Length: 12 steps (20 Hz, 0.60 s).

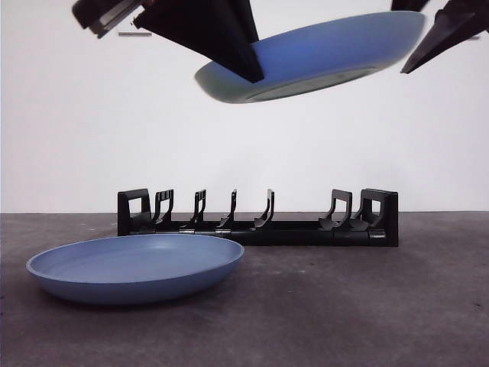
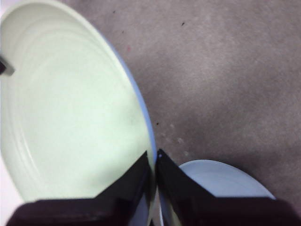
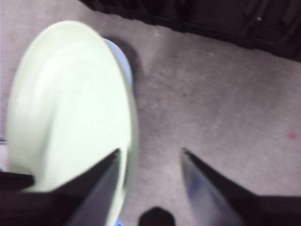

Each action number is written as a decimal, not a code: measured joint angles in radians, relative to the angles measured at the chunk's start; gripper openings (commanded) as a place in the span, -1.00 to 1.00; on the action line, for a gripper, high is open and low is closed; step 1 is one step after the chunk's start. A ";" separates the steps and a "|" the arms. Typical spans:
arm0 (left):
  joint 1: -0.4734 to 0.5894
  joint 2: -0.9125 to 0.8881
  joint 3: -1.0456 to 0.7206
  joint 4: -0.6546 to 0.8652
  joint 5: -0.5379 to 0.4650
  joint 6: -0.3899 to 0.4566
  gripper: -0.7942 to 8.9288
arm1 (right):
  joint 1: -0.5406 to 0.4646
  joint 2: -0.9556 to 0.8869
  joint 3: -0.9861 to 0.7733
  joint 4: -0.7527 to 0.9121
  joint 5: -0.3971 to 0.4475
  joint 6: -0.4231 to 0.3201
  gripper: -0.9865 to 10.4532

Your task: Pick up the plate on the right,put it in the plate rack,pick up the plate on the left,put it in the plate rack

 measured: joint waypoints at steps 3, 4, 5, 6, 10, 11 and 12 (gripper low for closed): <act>0.003 0.000 0.000 -0.015 0.027 -0.055 -0.85 | -0.003 -0.005 0.000 0.040 -0.070 0.005 -0.04; 0.003 0.000 0.000 -0.016 0.053 -0.087 -0.85 | -0.003 -0.015 0.000 0.059 -0.093 0.013 -0.04; 0.003 0.000 0.000 -0.015 0.084 -0.123 -0.85 | -0.003 -0.034 0.003 0.085 -0.099 0.023 -0.05; 0.006 -0.001 0.000 -0.016 0.116 -0.162 -0.85 | -0.003 -0.058 0.012 0.114 -0.094 0.036 -0.05; 0.064 -0.001 0.000 0.031 0.217 -0.343 -0.85 | -0.003 -0.207 0.067 0.256 0.053 0.087 -0.05; 0.095 -0.001 0.000 0.066 0.249 -0.402 -0.85 | -0.003 -0.249 0.069 0.275 0.101 0.092 -0.06; 0.132 -0.001 0.000 0.114 0.295 -0.470 -0.85 | -0.003 -0.289 0.070 0.281 0.149 0.095 -0.05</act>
